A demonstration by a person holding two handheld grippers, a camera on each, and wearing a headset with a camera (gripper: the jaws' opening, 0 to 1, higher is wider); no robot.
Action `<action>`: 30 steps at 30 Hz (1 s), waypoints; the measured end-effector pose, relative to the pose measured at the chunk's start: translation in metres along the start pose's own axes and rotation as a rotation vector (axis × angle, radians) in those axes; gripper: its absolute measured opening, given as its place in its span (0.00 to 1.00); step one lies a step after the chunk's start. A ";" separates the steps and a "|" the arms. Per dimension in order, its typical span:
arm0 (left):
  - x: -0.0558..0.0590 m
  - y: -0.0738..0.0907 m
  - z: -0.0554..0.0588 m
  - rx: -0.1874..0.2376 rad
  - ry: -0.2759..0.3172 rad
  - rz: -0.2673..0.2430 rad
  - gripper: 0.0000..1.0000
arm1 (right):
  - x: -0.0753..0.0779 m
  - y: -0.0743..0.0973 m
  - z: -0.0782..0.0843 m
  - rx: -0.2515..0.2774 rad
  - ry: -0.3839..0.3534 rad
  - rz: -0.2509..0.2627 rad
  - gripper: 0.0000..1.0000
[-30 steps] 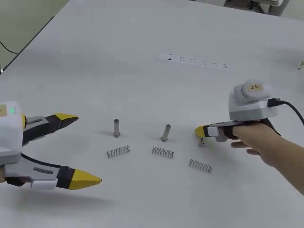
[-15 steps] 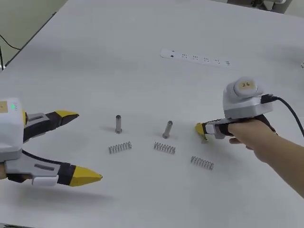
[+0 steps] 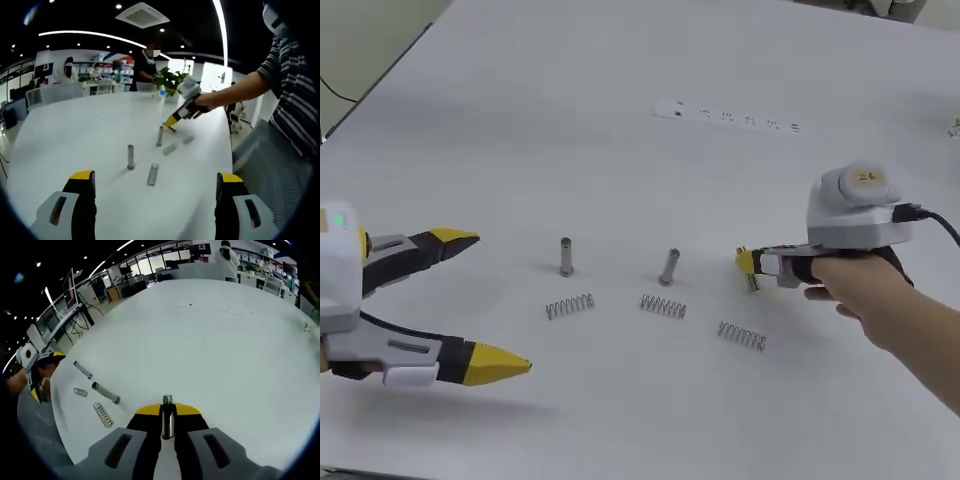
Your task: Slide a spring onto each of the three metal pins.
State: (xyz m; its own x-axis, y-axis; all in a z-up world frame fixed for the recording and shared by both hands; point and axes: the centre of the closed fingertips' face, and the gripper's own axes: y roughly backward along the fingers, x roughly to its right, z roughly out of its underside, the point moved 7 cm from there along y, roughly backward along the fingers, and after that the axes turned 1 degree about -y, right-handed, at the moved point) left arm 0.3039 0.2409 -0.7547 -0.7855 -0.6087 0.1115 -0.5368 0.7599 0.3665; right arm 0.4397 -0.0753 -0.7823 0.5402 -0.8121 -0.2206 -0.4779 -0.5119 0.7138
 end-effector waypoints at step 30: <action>0.000 0.001 -0.004 0.007 0.001 -0.002 0.98 | -0.011 0.021 0.006 0.073 0.126 0.017 0.05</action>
State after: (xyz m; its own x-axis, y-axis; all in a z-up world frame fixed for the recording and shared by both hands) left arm 0.3041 0.2406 -0.7508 -0.7841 -0.6106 0.1116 -0.5406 0.7601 0.3605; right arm 0.4192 -0.0788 -0.7689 0.6121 -0.7816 -0.1198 -0.5347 -0.5207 0.6656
